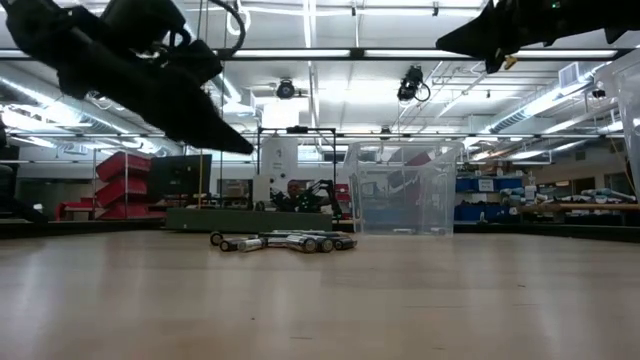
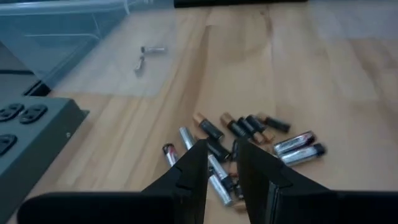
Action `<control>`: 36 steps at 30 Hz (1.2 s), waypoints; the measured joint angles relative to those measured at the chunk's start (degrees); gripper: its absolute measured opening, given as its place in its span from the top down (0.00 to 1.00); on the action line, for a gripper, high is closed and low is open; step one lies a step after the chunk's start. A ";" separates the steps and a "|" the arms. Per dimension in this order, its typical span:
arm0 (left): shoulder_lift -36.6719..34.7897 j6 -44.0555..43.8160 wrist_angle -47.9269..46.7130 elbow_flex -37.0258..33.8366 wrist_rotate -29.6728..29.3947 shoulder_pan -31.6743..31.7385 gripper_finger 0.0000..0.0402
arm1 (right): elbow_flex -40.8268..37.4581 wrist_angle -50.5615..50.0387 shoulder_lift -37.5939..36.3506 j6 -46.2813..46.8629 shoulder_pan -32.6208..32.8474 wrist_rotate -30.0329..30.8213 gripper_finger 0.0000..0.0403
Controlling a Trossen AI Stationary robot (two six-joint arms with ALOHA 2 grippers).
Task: Sort batteries
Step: Put the silver battery into the top transparent bin
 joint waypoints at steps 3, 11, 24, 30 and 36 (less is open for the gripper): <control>4.51 0.33 10.16 -1.86 -1.07 0.21 0.79 | 0.00 0.01 0.62 0.37 0.00 -0.01 0.99; 17.97 0.03 21.75 -2.16 -2.07 2.73 0.79 | -0.04 0.17 2.31 0.68 -0.01 -0.02 0.99; 24.50 -1.71 27.40 -2.16 -2.22 5.92 0.72 | -0.04 0.44 2.70 1.36 -0.06 1.13 0.99; 24.50 -1.84 27.97 -2.16 -1.71 6.49 0.66 | -0.03 0.42 2.70 1.31 -0.07 1.29 0.99; 27.44 -3.49 32.33 -1.49 -0.71 6.49 0.65 | -0.04 0.44 2.70 1.31 -0.07 1.35 0.99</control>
